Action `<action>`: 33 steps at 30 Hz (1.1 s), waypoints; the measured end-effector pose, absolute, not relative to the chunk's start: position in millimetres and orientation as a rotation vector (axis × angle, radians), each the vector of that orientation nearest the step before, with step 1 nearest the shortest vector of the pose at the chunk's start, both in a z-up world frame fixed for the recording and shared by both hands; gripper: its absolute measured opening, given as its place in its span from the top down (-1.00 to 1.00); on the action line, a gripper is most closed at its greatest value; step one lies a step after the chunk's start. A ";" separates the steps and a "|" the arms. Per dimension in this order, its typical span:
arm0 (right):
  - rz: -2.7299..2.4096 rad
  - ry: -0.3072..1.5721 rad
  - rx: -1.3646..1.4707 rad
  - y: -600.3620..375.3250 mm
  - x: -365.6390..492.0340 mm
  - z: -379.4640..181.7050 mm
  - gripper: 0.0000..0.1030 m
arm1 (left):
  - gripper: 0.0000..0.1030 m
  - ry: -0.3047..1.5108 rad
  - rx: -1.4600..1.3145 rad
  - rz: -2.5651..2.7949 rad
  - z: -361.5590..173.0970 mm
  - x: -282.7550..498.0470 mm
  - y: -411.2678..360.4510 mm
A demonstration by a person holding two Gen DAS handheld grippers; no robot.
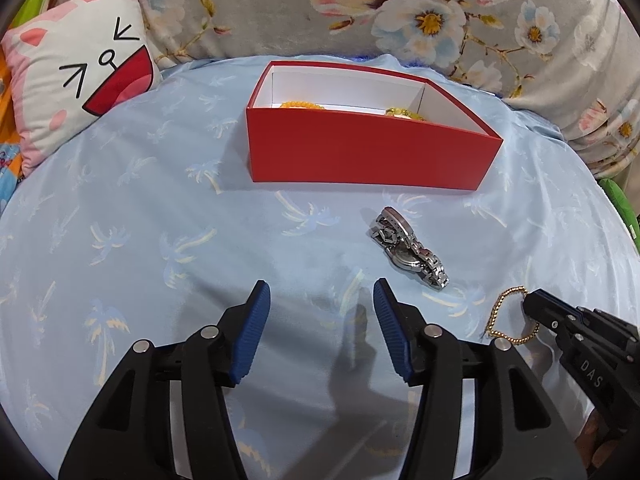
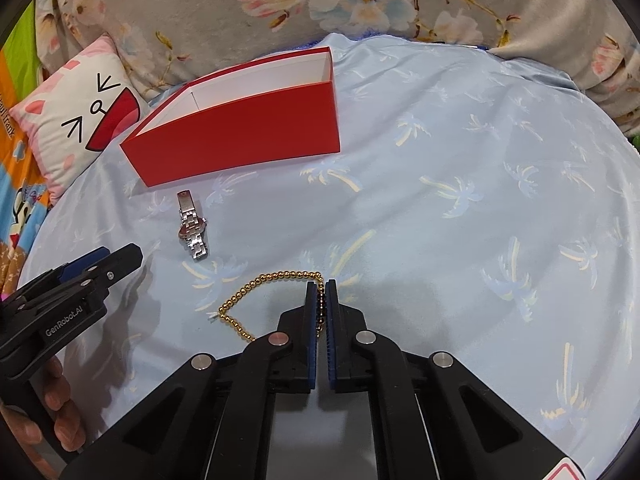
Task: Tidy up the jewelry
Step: 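Grasp the silver wristwatch with the left tool while the right tool grasps the gold bead chain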
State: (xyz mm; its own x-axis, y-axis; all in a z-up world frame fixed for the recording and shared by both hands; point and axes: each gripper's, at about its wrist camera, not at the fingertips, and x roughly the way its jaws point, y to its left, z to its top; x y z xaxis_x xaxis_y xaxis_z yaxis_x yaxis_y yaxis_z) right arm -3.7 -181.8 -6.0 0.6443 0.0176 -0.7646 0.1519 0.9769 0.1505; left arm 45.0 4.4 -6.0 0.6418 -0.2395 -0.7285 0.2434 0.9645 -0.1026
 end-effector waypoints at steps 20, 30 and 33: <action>-0.073 0.866 0.242 -190.3 -5.6 -6.5 0.92 | -0.32 0.867 0.024 -0.284 -0.3 78.3 -51.1; -0.070 0.866 0.246 -190.3 -2.4 -6.9 0.92 | -0.13 0.882 0.053 -0.249 -10.4 85.1 -51.0; -0.070 0.867 0.246 -190.5 -2.7 -6.8 0.92 | 0.02 0.872 0.065 -0.250 -10.2 83.2 -52.3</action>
